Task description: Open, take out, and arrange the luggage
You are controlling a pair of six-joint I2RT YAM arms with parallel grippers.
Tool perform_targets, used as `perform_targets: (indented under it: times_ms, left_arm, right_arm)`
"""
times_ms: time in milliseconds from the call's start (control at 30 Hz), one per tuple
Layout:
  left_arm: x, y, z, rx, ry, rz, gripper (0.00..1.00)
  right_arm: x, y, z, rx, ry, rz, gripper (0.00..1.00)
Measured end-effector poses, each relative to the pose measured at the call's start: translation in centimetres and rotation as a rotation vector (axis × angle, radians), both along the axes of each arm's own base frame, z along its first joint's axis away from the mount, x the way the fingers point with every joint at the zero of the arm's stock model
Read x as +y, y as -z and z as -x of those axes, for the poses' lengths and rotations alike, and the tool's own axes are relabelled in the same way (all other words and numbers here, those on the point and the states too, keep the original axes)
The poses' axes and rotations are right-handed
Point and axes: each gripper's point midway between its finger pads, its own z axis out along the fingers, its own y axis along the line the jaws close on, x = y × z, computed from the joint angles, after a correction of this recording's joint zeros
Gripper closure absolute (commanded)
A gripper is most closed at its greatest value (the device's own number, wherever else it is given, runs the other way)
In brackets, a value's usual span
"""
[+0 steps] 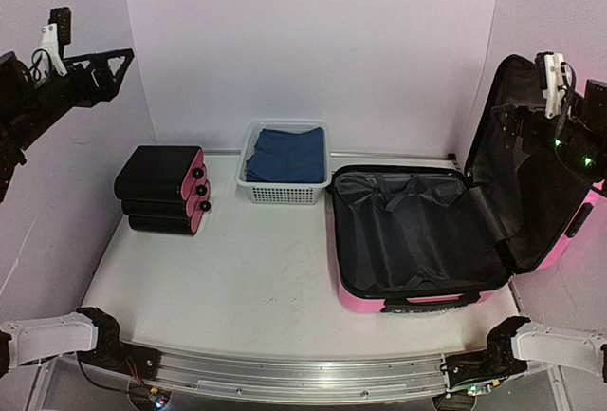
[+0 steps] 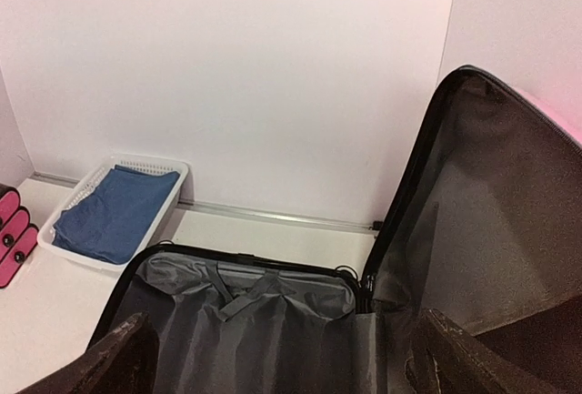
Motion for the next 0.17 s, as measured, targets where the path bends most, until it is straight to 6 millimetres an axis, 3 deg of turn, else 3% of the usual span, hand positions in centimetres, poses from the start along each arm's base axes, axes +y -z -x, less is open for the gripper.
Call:
perform_targets:
  times_ms: [167]
  left_arm:
    - [-0.4,2.2,-1.1,0.06,-0.002,-0.02,0.01]
  right_arm:
    - [0.3,1.6,-0.6,0.027,-0.001,0.01,0.02]
